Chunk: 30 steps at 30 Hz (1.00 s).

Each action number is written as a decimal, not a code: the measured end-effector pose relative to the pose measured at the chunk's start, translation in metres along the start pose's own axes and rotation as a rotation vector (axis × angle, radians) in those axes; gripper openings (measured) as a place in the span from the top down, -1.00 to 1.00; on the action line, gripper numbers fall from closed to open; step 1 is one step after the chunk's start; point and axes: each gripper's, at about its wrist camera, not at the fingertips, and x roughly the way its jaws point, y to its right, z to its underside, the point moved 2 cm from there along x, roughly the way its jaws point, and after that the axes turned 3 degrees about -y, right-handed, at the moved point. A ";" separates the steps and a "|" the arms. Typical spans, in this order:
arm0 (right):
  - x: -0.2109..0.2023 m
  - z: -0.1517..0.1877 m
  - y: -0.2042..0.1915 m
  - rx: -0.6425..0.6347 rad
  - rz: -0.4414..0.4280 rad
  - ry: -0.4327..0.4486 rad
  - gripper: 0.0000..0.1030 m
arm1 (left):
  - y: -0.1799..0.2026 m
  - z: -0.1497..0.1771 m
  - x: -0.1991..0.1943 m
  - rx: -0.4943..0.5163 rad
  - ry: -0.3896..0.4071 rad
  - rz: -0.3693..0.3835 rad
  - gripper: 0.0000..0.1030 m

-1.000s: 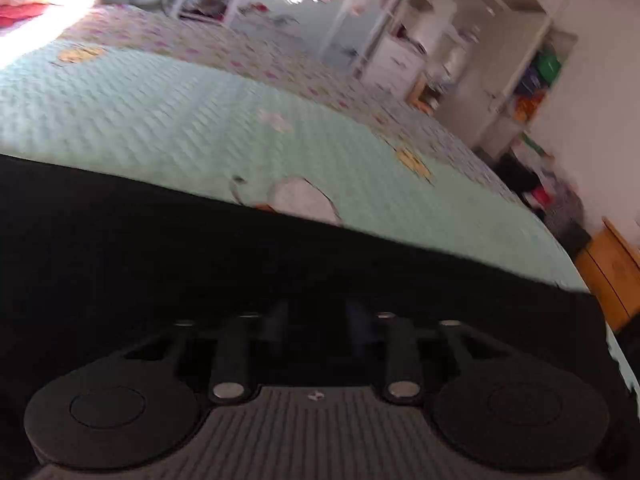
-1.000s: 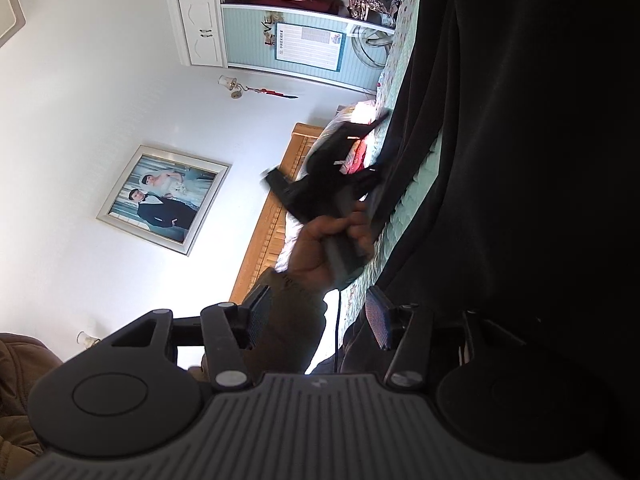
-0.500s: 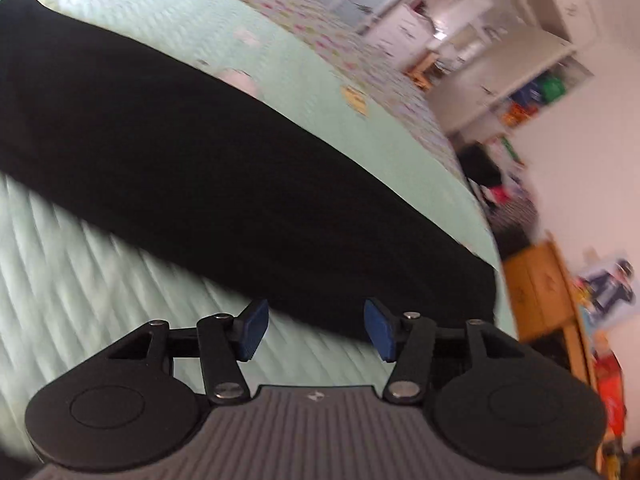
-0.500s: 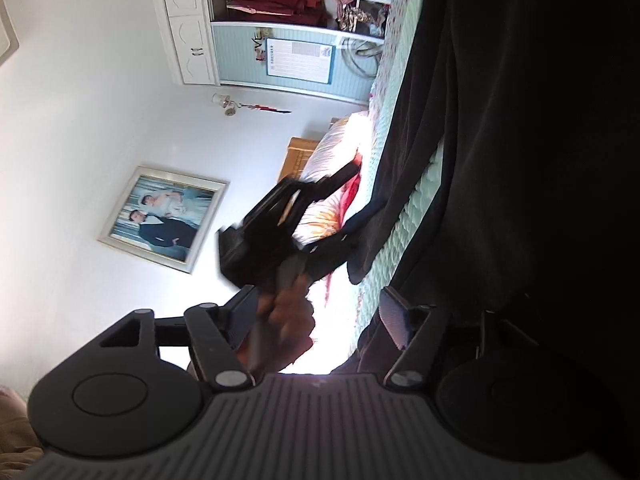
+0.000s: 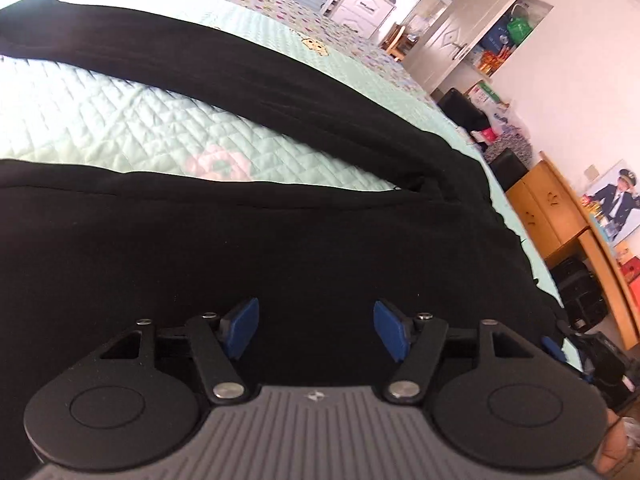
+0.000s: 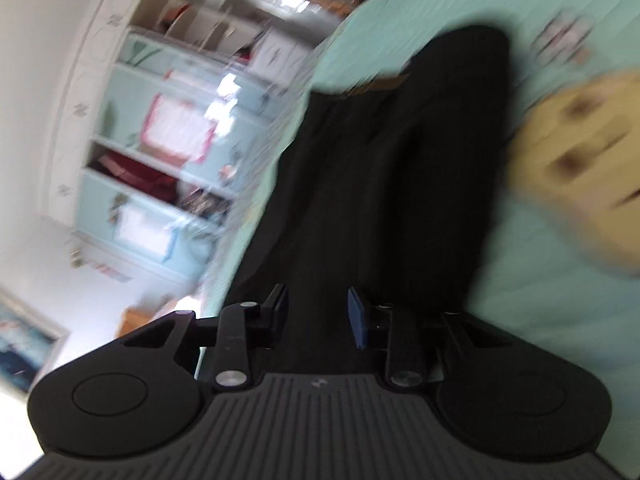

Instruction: Fold clothes

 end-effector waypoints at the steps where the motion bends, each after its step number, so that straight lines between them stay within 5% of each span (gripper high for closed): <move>1: -0.006 -0.004 0.004 0.021 -0.005 0.013 0.32 | 0.004 -0.001 -0.001 0.005 -0.007 -0.018 -0.30; 5: -0.009 -0.009 -0.010 -0.036 0.000 0.033 -0.17 | 0.027 0.003 -0.008 0.050 -0.027 -0.021 -0.31; 8: 0.013 -0.006 -0.017 -0.015 -0.086 -0.019 -0.19 | 0.028 0.020 -0.009 0.034 -0.036 -0.025 -0.33; 10: 0.019 -0.013 -0.002 -0.012 -0.046 -0.019 0.04 | 0.025 0.030 -0.011 0.028 -0.022 -0.024 -0.33; 11: 0.017 -0.016 0.010 0.024 -0.014 -0.013 0.84 | 0.023 0.033 -0.014 0.023 -0.011 -0.023 -0.33; 12: 0.011 -0.019 0.020 0.067 0.023 -0.005 1.00 | 0.023 0.035 -0.015 0.012 -0.008 -0.024 -0.33; 15: -0.007 -0.021 0.020 0.051 0.113 0.036 1.00 | 0.026 0.041 -0.021 0.028 -0.018 -0.037 -0.33; 17: -0.014 -0.021 0.011 0.046 0.123 0.045 0.81 | 0.029 0.046 -0.026 0.042 -0.020 -0.045 -0.33; 20: -0.014 -0.016 -0.009 -0.003 0.057 0.043 -0.04 | 0.028 0.052 -0.032 0.044 -0.017 -0.046 -0.33; 21: -0.007 -0.013 -0.014 -0.018 0.027 0.020 -0.16 | 0.027 0.053 -0.033 0.034 -0.018 -0.043 -0.33; 24: 0.011 -0.003 -0.011 -0.008 0.012 -0.054 -0.12 | 0.019 0.057 -0.042 -0.006 -0.027 -0.024 -0.33; 26: 0.009 0.001 -0.006 -0.011 0.055 -0.046 0.25 | 0.012 0.060 -0.051 -0.048 -0.030 -0.005 -0.33; 30: -0.004 0.013 -0.025 -0.070 0.090 -0.084 0.13 | 0.002 0.071 -0.067 -0.067 -0.022 0.000 -0.33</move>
